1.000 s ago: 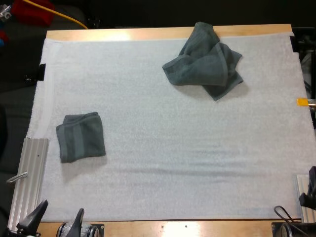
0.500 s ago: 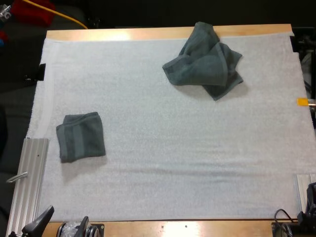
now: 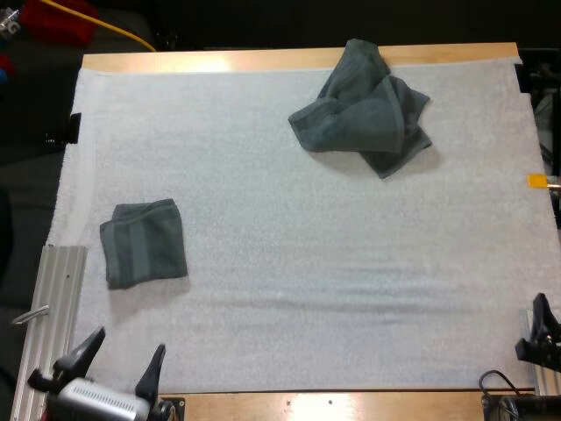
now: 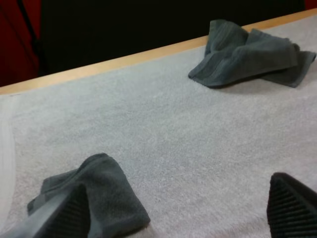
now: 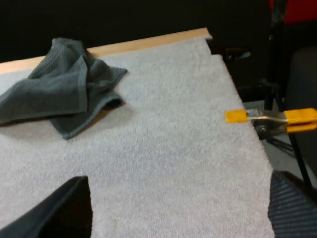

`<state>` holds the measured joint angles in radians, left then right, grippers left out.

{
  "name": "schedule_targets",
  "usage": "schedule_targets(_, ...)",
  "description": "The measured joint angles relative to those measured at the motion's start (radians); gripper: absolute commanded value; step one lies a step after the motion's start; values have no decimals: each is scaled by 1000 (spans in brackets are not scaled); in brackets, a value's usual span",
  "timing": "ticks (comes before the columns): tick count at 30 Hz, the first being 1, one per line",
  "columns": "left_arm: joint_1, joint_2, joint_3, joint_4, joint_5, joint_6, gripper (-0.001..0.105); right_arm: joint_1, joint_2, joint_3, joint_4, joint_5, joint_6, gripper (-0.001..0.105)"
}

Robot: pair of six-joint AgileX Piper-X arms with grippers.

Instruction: Pick towel from pile, fold and stack

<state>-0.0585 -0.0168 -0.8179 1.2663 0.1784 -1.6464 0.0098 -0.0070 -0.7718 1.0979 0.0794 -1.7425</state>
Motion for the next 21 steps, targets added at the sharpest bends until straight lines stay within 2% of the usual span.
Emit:
schedule_targets(7, 0, 1, 180, -123, 0, 0, 71, 0, 0, 120, -71, -4, 0, 71)
schedule_targets(12, 0, 2, 276, -185, 0, 0, 71, 0, 0, 192, -75, -5, 0, 71)
schedule_targets(21, 0, 4, 294, -218, 0, 0, 71, 0, 2, 247, -61, -5, 0, 71)
